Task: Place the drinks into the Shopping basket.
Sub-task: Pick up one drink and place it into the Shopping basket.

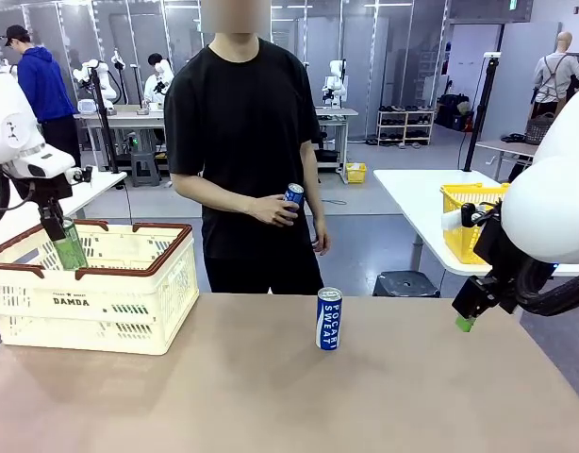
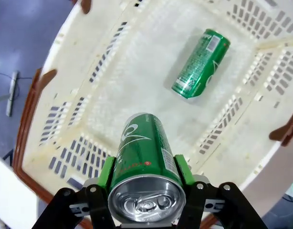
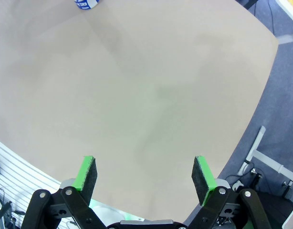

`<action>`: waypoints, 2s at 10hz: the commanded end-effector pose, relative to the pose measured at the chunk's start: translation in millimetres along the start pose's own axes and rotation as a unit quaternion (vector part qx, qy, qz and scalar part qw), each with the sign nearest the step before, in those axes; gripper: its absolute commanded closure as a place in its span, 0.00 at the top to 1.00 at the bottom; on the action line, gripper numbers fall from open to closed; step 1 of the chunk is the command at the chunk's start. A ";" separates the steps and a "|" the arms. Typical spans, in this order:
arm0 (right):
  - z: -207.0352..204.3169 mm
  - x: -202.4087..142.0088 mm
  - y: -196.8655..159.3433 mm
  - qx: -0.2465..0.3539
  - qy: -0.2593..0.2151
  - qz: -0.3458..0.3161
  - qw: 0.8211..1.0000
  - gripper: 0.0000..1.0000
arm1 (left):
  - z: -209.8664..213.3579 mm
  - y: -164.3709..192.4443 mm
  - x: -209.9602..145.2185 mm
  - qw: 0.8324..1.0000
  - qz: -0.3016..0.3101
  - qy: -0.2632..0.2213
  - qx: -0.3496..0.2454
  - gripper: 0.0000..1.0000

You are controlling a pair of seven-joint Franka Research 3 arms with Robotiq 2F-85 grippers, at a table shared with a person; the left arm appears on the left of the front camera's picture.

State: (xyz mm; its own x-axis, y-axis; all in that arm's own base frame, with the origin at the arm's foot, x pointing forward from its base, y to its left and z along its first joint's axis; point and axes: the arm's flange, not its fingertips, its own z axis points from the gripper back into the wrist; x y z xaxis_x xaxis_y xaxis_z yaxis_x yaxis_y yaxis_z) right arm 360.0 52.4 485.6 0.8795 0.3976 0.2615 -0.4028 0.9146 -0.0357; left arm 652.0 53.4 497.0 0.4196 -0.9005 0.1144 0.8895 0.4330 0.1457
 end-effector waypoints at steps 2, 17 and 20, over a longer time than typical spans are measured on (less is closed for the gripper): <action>-0.2 -0.8 -0.8 0.002 0.000 -0.001 1.000 1.00 | -25.8 4.8 -7.7 0.999 -0.030 -0.003 -0.018 0.59; -0.2 -0.8 -0.8 0.002 0.000 -0.001 1.000 1.00 | -116.5 4.5 -10.5 0.997 -0.060 0.026 -0.050 0.59; -0.2 -0.8 -0.8 0.002 0.000 -0.001 1.000 1.00 | -123.4 4.3 -11.8 0.996 -0.066 0.022 -0.062 0.59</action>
State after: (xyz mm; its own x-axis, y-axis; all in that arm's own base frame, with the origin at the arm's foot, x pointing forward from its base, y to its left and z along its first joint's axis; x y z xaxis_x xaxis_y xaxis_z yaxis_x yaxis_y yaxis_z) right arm 360.0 52.4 485.6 0.8795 0.3976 0.2614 -0.4029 0.9146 -0.0357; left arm 670.7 57.5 382.0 0.3257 -0.9448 0.0347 0.9443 0.3269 0.0378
